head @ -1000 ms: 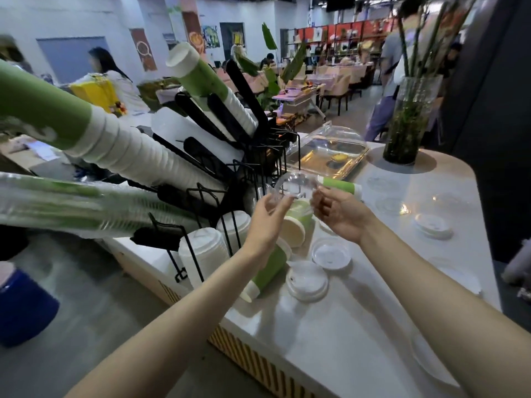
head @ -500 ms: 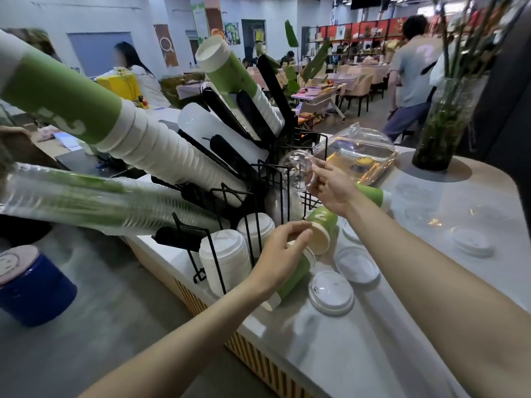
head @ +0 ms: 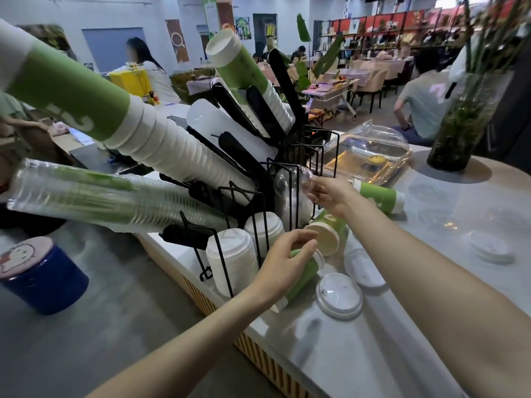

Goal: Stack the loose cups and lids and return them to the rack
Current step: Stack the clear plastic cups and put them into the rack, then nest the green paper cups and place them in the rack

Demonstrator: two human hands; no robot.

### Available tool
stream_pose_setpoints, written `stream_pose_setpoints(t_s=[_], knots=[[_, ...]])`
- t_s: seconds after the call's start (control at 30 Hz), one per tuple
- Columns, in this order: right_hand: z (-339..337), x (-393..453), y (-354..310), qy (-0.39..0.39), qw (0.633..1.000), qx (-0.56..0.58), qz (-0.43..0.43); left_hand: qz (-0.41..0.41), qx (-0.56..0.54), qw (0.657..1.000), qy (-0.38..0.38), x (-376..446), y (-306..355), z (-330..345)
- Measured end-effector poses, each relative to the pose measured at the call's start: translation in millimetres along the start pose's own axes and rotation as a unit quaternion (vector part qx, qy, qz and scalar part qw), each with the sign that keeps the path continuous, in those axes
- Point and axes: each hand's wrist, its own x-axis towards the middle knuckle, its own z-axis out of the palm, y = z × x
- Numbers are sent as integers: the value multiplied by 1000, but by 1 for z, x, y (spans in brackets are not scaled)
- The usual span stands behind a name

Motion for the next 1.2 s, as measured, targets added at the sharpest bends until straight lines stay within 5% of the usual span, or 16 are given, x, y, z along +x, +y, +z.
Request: stream_pose_setpoints(t_s=[0.27, 0.6, 0.87, 1.2], knots=[[0, -8, -2, 71, 982, -170, -49, -7, -26, 1000, 9, -3, -4, -4], [-8, -3, 6, 107, 893, -407, -159, -19, -43, 999, 15, -4, -6, -6], [-6, -2, 10, -5, 808, -519, -280, -27, -46, 999, 11, -6, -4, -8], [-18, -14, 12, -11, 789, -540, -292, -21, -41, 999, 17, -7, 3, -8]])
